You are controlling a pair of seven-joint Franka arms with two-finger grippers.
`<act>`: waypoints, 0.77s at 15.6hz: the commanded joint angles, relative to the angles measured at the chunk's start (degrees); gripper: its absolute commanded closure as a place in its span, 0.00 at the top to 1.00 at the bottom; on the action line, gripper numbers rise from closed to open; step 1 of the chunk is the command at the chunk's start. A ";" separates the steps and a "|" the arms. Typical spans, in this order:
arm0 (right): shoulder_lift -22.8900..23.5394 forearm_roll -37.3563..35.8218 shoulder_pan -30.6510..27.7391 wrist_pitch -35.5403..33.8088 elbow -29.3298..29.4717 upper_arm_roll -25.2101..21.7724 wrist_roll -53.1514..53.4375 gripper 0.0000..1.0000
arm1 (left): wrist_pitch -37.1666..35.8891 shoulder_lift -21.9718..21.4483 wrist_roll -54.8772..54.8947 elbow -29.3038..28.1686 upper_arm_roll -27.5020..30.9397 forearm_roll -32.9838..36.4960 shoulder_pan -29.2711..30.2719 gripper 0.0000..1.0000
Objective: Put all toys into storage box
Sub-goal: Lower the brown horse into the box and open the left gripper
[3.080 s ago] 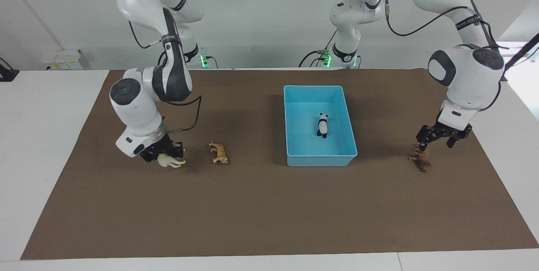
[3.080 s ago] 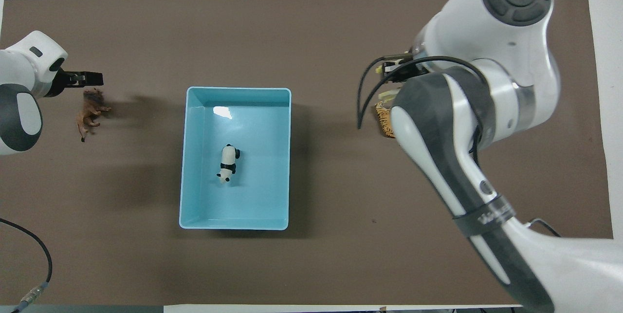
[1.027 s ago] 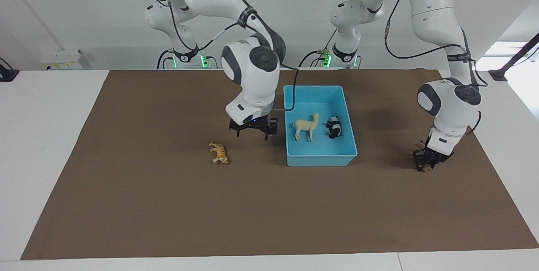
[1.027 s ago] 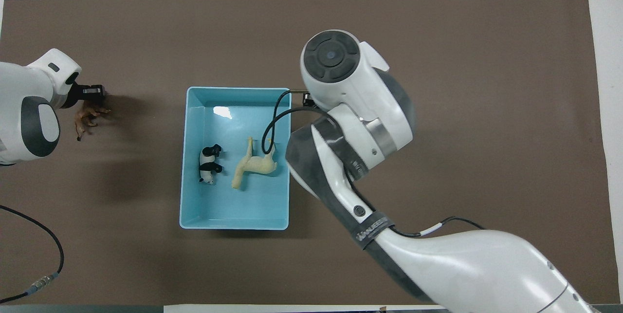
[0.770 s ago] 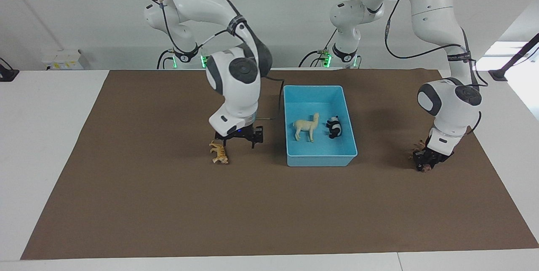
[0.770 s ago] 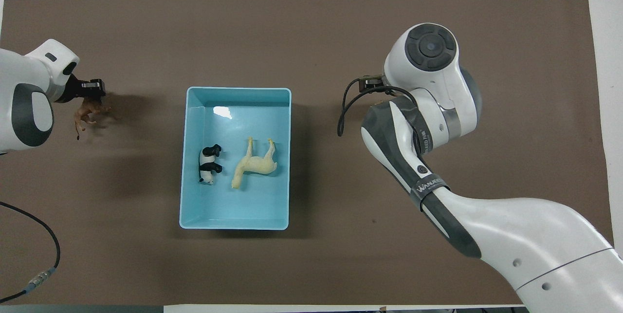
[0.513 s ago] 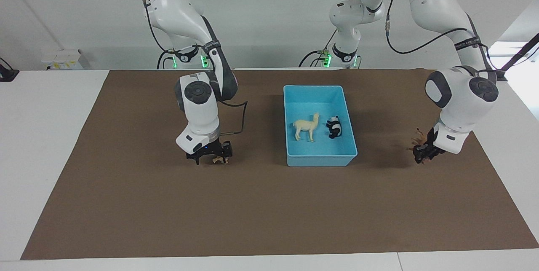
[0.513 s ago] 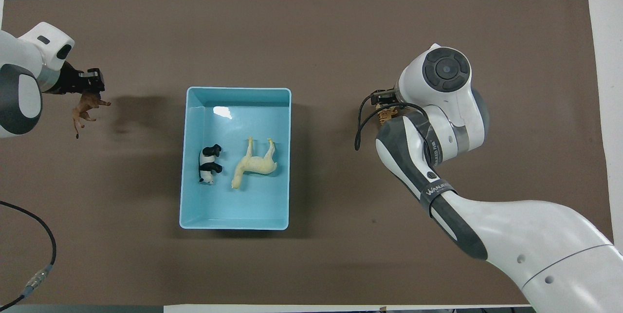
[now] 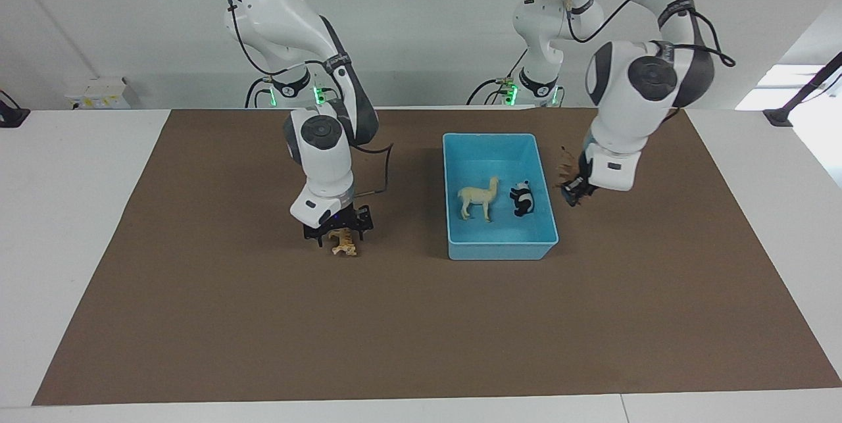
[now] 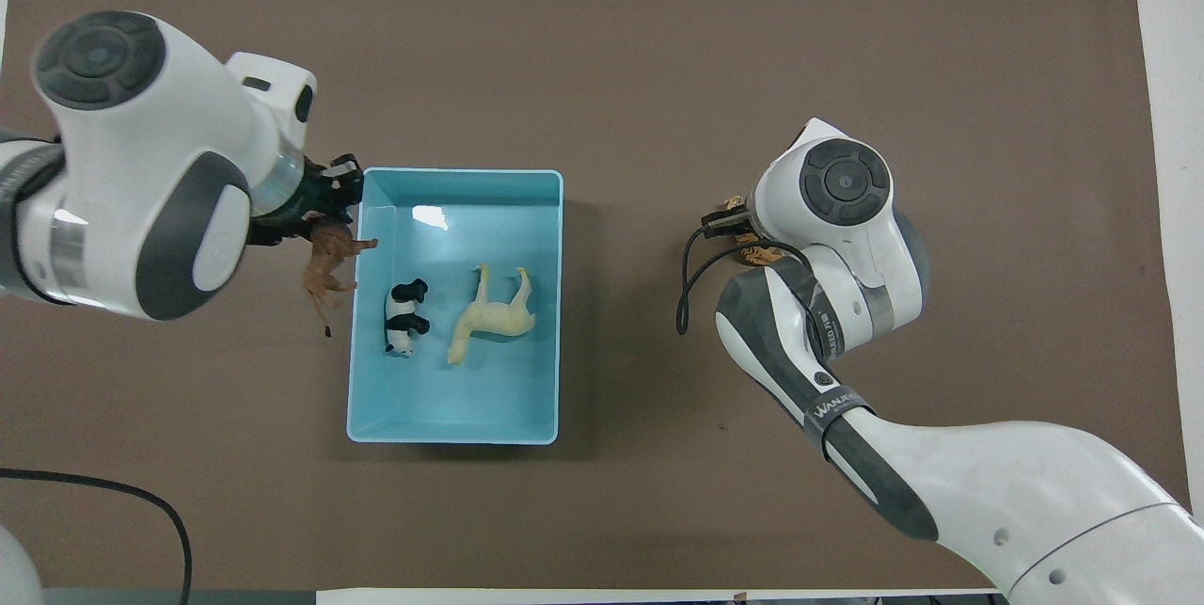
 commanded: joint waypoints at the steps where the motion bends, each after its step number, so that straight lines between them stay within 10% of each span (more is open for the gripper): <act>1: -2.21 2.07 -0.15 4.24 -5.35 0.43 -1.25 1.00 | 5.86 -3.85 -4.13 -8.33 1.00 -0.27 -3.04 0.48; 3: -1.95 3.40 0.03 6.08 -6.23 0.43 -1.24 0.84 | 6.41 -4.04 -4.48 -8.79 0.91 -0.27 -3.14 1.00; 5: -1.95 3.49 0.12 6.00 -6.33 0.43 -0.37 0.00 | 6.23 -4.21 -4.22 -8.44 1.00 -0.27 -3.05 1.00; 12: -1.60 3.49 0.03 -0.68 -1.76 0.43 0.95 0.00 | -3.93 -8.17 17.18 -2.66 1.70 -0.18 4.85 1.00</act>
